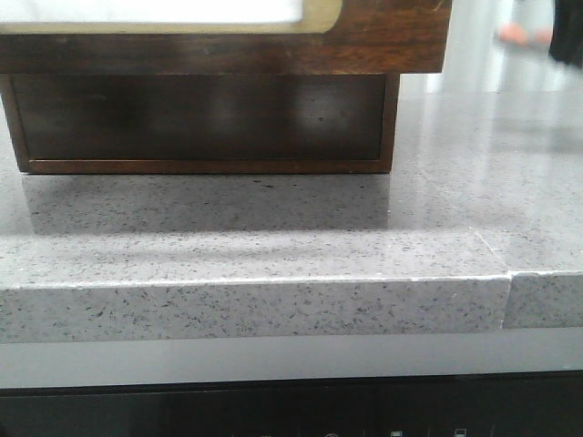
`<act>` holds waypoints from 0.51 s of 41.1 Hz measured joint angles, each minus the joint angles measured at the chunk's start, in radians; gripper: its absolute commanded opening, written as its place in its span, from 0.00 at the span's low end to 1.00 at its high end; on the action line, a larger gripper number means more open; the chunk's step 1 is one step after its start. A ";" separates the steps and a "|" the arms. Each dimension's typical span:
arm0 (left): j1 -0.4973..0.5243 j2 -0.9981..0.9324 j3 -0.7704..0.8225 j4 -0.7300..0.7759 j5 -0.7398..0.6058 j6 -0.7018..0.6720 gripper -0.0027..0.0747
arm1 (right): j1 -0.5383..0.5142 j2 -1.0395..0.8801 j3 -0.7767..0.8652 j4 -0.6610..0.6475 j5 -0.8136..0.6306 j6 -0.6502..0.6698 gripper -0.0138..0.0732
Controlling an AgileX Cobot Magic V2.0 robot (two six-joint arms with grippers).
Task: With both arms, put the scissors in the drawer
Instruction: 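Carry the scissors with the right gripper over the open drawer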
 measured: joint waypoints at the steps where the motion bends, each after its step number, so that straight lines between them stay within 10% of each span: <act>1: 0.000 0.000 0.000 0.000 0.000 0.000 0.67 | 0.005 -0.028 0.000 0.000 -0.007 -0.002 0.21; 21: 0.000 0.000 0.000 0.000 0.000 0.000 0.67 | 0.214 -0.451 -0.004 0.051 -0.154 -0.147 0.21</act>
